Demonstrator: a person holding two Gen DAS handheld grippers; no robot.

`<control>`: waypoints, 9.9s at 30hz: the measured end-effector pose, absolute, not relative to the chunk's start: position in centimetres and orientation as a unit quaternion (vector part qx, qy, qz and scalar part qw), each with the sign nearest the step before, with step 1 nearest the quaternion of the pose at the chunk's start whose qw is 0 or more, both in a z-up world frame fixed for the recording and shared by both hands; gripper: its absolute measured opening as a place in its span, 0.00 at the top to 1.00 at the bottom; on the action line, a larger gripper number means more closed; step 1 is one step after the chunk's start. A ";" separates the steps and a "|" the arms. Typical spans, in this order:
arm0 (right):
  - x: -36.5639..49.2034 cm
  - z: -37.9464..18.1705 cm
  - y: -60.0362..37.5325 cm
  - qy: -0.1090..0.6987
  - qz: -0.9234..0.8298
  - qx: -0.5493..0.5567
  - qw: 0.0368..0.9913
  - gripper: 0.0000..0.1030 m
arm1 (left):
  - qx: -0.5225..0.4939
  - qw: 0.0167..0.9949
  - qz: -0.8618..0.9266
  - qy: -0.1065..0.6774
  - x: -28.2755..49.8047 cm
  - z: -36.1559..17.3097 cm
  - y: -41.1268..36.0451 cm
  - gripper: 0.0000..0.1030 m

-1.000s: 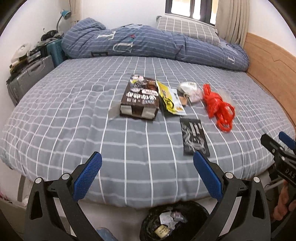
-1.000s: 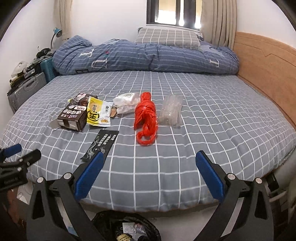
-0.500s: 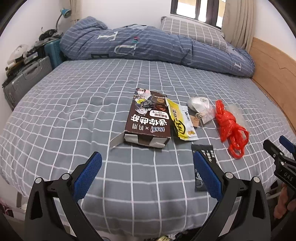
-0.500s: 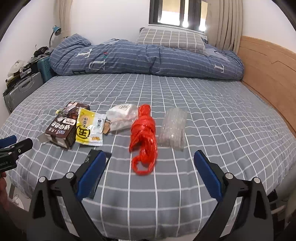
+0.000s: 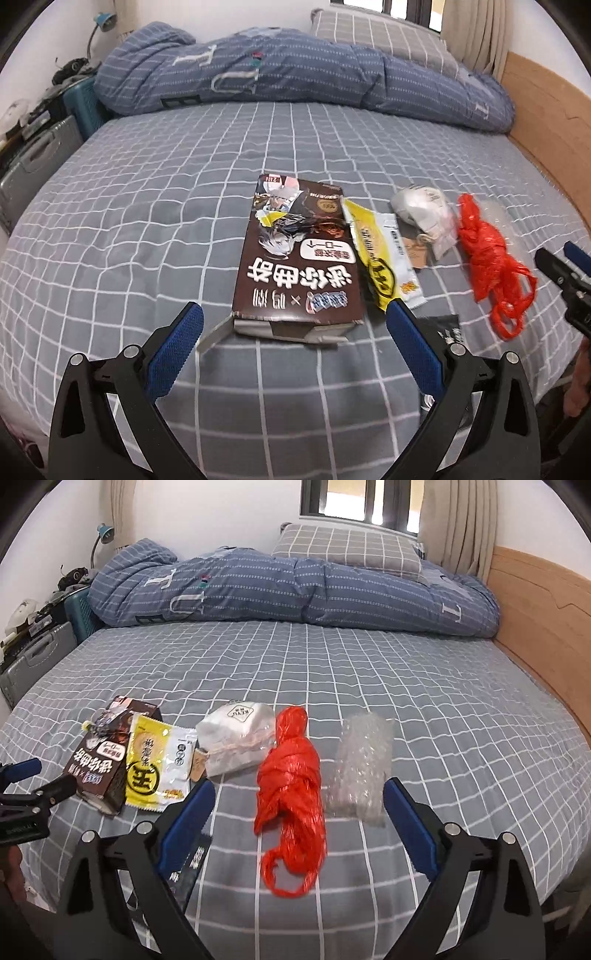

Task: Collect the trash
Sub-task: 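Grasp the brown snack box with the left tool while the right tool grasps the red bag, then carry the brown snack box and red bag in both tools over the trash bin, then open the left tool to drop the snack box while the right tool drops the red bag, then raise both open tools from the bin back toward the bed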

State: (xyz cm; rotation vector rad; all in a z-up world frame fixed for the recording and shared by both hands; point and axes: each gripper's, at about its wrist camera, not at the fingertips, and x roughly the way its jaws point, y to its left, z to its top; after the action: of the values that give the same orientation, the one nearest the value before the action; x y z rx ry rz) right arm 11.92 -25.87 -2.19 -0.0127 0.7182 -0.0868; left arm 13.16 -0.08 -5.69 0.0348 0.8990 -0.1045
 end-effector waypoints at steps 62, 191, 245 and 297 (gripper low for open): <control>17.0 -3.9 -26.7 0.396 -0.021 0.021 0.918 0.72 | -0.004 0.907 -0.036 0.420 15.9 -4.9 0.9 0.15; -14.5 -12.2 -21.3 0.496 0.023 0.015 0.868 0.72 | 0.002 0.840 -0.061 0.539 -16.1 -14.9 -3.1 0.15; -12.5 -17.9 -17.2 0.555 0.047 0.013 0.830 0.44 | -0.035 0.828 -0.022 0.559 -14.5 -19.4 2.4 0.06; 0.8 -2.1 -27.9 0.358 -0.086 0.011 0.930 0.08 | -0.035 0.899 -0.070 0.431 2.9 -3.9 -4.1 0.06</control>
State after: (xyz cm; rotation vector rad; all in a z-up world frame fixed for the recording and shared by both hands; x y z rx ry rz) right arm 0.81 -27.87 -2.09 0.0232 0.7326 -0.1757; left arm 2.88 -4.11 -3.88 -0.0731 0.8919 -0.1440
